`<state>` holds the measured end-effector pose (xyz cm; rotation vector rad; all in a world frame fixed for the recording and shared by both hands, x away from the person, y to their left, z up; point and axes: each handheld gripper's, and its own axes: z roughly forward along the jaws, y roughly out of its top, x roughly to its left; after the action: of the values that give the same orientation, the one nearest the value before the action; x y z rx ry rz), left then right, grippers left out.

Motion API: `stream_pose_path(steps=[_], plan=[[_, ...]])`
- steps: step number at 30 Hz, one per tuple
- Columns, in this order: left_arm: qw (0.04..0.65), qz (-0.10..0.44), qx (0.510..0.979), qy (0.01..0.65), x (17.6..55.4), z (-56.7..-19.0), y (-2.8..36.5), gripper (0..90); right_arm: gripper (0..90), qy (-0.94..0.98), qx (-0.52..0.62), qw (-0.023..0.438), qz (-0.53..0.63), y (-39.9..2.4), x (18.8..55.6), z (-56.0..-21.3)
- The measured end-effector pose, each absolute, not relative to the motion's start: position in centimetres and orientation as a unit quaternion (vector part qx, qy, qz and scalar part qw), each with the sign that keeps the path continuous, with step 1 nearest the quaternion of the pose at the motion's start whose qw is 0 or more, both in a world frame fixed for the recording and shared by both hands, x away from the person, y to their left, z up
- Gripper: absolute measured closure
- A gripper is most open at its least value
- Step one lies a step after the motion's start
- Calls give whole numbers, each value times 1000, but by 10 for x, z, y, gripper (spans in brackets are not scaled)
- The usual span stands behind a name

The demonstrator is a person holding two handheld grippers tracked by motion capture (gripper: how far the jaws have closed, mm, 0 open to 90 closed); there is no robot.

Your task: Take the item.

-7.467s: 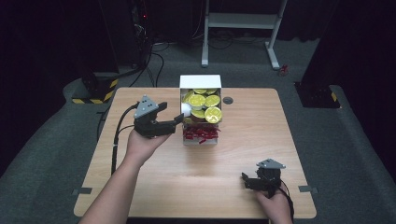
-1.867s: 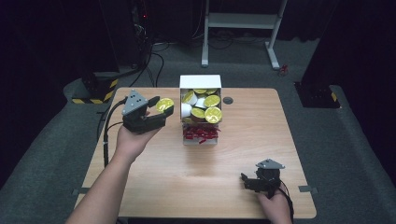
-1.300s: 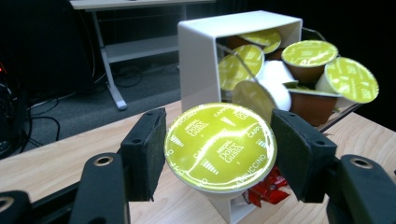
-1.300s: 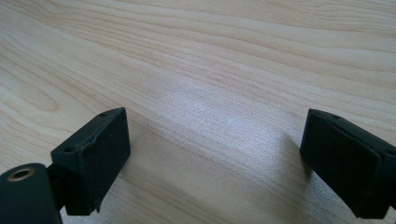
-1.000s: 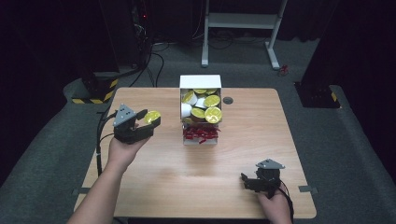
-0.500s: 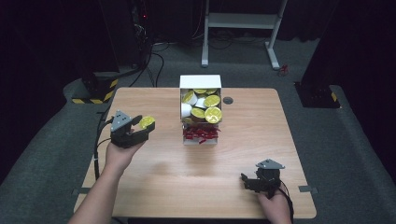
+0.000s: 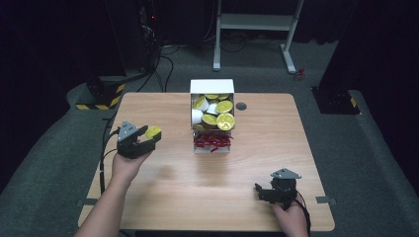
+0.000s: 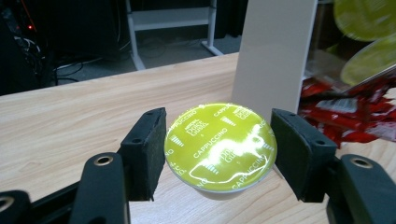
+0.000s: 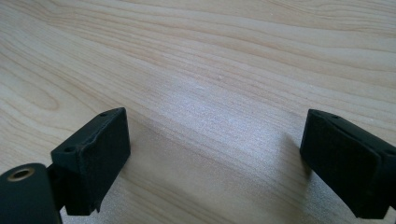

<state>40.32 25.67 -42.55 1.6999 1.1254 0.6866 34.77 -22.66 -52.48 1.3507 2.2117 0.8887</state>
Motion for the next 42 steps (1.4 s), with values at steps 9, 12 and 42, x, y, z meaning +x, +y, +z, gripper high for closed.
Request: stream_pose_path(steps=[9, 12, 42], plan=[[451, 270, 702, 480, 416, -442, 257, 385, 84, 791, 483, 200, 318, -227, 348, -525], [449, 270, 702, 483, 420, -445, 256, 385, 84, 791, 483, 200, 318, -227, 348, -525], [393, 256, 719, 513, 449, -481, 246, 384, 84, 791, 483, 198, 318, -226, 347, -525]])
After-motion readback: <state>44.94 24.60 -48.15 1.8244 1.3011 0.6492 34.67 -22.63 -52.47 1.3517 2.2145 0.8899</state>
